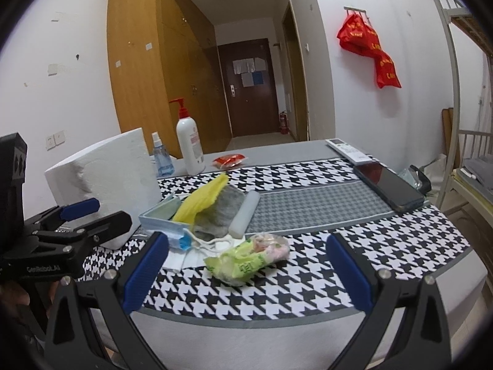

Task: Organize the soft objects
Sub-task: 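Move the left tool to the blue face mask and close on it, then lift the blue mask with the left tool while the right tool grasps the green snack packet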

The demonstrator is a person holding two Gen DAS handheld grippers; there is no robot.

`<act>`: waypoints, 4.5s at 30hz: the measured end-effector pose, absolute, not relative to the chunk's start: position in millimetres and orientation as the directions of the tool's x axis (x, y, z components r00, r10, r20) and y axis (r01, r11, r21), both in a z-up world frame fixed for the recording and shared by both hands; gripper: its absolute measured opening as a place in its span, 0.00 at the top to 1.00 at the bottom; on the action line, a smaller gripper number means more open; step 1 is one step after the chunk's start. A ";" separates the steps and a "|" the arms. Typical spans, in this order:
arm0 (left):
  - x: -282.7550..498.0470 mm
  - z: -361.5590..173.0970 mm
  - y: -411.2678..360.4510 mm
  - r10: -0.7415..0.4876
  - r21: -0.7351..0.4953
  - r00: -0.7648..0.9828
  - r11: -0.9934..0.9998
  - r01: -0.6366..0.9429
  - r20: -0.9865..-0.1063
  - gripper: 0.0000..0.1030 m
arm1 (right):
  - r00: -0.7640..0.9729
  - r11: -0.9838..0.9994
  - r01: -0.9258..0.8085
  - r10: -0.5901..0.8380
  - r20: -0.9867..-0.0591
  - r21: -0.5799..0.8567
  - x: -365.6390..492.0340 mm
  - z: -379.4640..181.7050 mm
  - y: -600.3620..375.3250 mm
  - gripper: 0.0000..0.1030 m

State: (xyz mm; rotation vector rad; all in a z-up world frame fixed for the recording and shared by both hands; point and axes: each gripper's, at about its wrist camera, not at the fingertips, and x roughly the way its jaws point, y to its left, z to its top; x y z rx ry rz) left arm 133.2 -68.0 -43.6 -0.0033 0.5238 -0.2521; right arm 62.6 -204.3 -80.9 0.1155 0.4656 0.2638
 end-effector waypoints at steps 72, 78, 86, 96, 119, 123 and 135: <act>209.9 -84.4 -34.4 -0.221 -0.193 0.708 0.974 0.122 -0.671 0.82 | 0.720 0.963 -0.167 0.267 -0.640 0.213 117.9 -123.8 -183.3 0.26; 208.1 -79.5 -24.3 -0.239 -0.222 0.733 0.967 0.123 -0.636 0.82 | 0.700 0.962 -0.151 0.266 -0.663 0.227 117.4 -127.3 -185.2 0.58; 201.5 -71.0 -21.7 -0.345 -0.277 0.750 0.935 0.222 -0.565 0.82 | 0.717 0.963 -0.143 0.261 -0.646 0.230 110.9 -117.7 -187.5 0.73; 195.0 -63.9 -20.6 -0.356 -0.285 0.779 0.929 0.235 -0.517 0.82 | 0.771 0.976 -0.118 0.207 -0.602 0.184 99.9 -96.7 -193.4 0.73; 167.7 -15.1 -34.0 -0.329 -0.170 0.837 0.944 0.283 -0.437 0.82 | 0.847 0.967 -0.181 0.246 -0.472 0.179 87.1 -49.5 -196.1 0.73; 164.9 -11.5 -34.2 -0.324 -0.158 0.843 0.946 0.284 -0.429 0.82 | 0.855 0.965 -0.195 0.255 -0.451 0.177 84.3 -44.6 -196.8 0.73; 158.1 2.4 -21.9 -0.257 -0.089 0.885 0.966 0.242 -0.388 0.82 | 0.866 0.948 -0.259 0.314 -0.390 0.188 90.4 -29.2 -186.0 0.73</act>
